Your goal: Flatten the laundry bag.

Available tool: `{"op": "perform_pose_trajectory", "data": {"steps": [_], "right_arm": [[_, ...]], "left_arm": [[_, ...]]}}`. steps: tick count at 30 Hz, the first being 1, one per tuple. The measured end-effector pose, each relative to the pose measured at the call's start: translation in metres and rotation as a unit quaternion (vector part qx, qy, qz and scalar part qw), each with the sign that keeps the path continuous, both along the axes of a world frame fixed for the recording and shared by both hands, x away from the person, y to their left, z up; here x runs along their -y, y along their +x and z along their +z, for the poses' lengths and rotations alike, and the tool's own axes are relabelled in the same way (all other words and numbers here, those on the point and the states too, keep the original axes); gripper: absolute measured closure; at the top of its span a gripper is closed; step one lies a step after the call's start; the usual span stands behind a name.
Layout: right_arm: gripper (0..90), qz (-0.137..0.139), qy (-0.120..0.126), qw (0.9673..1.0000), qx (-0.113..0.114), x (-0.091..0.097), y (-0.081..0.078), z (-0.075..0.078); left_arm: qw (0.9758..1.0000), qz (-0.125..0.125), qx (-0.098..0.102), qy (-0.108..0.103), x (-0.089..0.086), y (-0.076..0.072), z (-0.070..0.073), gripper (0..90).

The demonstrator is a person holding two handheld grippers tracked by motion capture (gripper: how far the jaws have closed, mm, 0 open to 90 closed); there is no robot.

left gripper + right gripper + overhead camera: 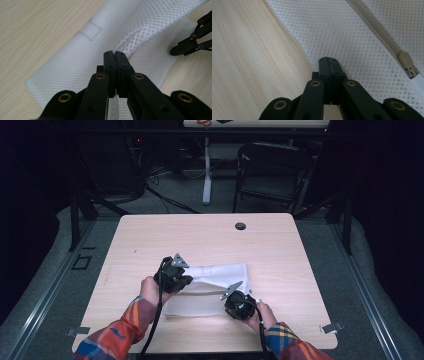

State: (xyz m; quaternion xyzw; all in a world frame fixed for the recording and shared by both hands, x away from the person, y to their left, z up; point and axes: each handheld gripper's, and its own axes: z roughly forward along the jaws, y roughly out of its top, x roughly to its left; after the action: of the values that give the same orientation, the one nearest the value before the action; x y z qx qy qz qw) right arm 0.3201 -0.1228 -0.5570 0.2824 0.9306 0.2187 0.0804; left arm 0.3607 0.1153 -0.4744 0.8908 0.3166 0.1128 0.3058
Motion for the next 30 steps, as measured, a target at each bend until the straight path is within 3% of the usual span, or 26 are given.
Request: {"op": "perform_pose_trajectory", "data": {"steps": [11, 12, 30], "right_arm": [[90.0, 0.007, -0.003, 0.9999, -0.013, 0.001, -0.004, 0.001], [90.0, 0.011, -0.011, 0.9998, -0.013, 0.002, -0.004, 0.002], [90.0, 0.023, 0.004, 0.9992, -0.032, 0.002, -0.009, 0.002]], "left_arm": [[0.9998, 0.010, 0.017, 0.003, -0.002, 0.009, 0.014, 88.8], [0.9998, 0.011, 0.018, 0.002, -0.002, 0.010, 0.015, 88.8], [0.9981, 0.039, 0.045, 0.014, 0.000, 0.046, 0.034, 88.7]]}}
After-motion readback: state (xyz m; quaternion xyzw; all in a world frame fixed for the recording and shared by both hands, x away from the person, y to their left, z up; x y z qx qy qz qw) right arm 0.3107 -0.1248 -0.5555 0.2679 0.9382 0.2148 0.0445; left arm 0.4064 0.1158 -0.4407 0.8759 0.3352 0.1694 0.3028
